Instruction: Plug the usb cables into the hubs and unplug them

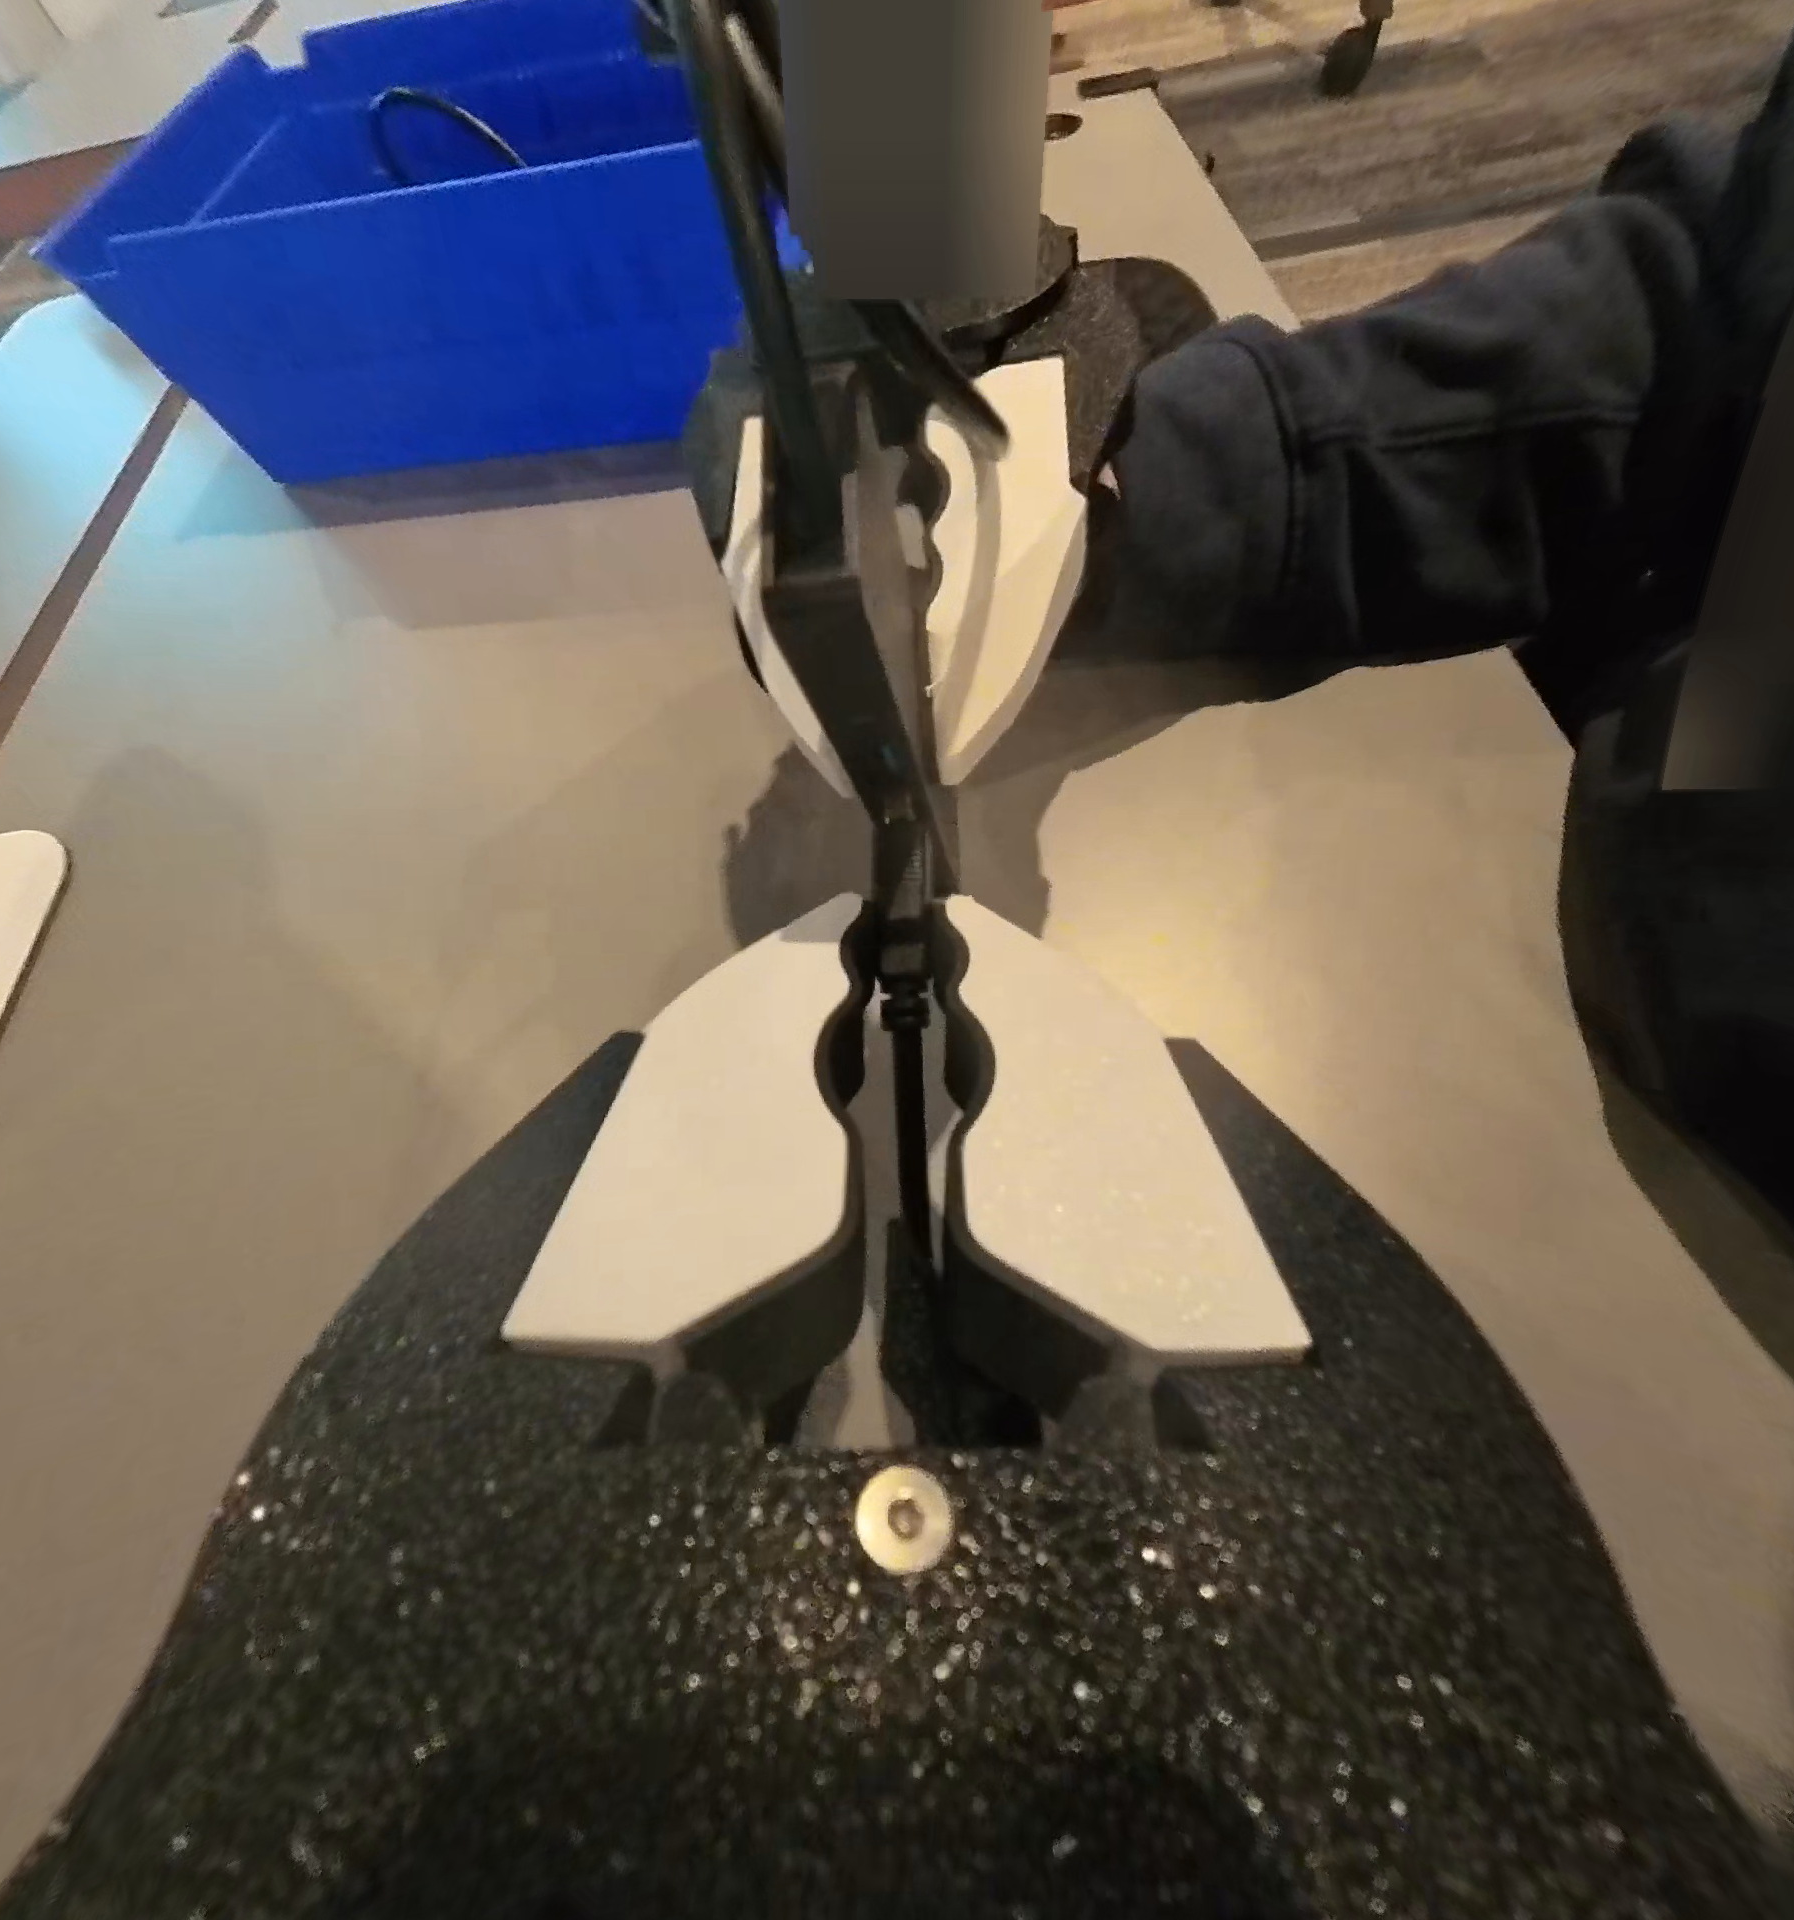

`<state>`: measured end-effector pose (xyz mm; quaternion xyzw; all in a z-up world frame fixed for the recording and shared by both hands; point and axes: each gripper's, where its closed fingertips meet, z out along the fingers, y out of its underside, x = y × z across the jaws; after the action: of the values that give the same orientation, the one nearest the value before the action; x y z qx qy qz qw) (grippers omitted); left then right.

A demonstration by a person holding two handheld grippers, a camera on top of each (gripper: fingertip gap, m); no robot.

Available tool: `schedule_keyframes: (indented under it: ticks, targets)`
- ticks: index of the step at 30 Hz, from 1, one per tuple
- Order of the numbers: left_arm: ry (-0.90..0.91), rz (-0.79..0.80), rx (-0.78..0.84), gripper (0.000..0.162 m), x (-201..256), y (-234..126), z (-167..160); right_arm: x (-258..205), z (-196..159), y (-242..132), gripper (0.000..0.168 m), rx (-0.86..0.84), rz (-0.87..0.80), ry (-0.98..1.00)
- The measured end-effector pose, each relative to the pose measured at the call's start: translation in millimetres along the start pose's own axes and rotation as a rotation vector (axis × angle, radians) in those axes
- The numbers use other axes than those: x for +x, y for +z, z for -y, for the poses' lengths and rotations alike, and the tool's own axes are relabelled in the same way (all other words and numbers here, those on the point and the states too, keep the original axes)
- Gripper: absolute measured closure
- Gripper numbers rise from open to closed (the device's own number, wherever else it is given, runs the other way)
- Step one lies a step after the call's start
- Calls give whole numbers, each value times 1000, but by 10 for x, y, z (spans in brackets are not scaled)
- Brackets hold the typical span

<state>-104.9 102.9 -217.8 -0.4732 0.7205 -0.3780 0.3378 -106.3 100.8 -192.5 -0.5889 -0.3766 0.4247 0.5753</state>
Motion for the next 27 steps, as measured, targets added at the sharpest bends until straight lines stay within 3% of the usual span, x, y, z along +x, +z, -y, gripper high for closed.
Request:
schedule_keyframes:
  ticks: [1,3,5,7,14,21,24,27]
  targets:
    - [-13,13,18,152,-23,-4,23,20,17,-2,157,19,-7,13]
    - [-32,67,76,145,-104,-46,120,78,109,-24,157,78,-22,41]
    - [-21,168,111,125,-244,-135,196,147,147,-65,157,76,-79,22]
    - [-7,286,164,117,-405,-280,287,241,213,-161,157,77,-164,-7]
    - [5,660,370,120,-825,-990,572,391,1120,-983,157,237,-521,-170]
    - [-14,705,319,123,-937,-955,408,336,2135,-2381,157,245,-962,-400]
    - [-18,704,280,125,-960,-868,315,384,2226,-2909,156,166,-1117,-365]
    - [-28,694,259,125,-967,-799,259,517,2125,-3282,156,12,-1189,-208]
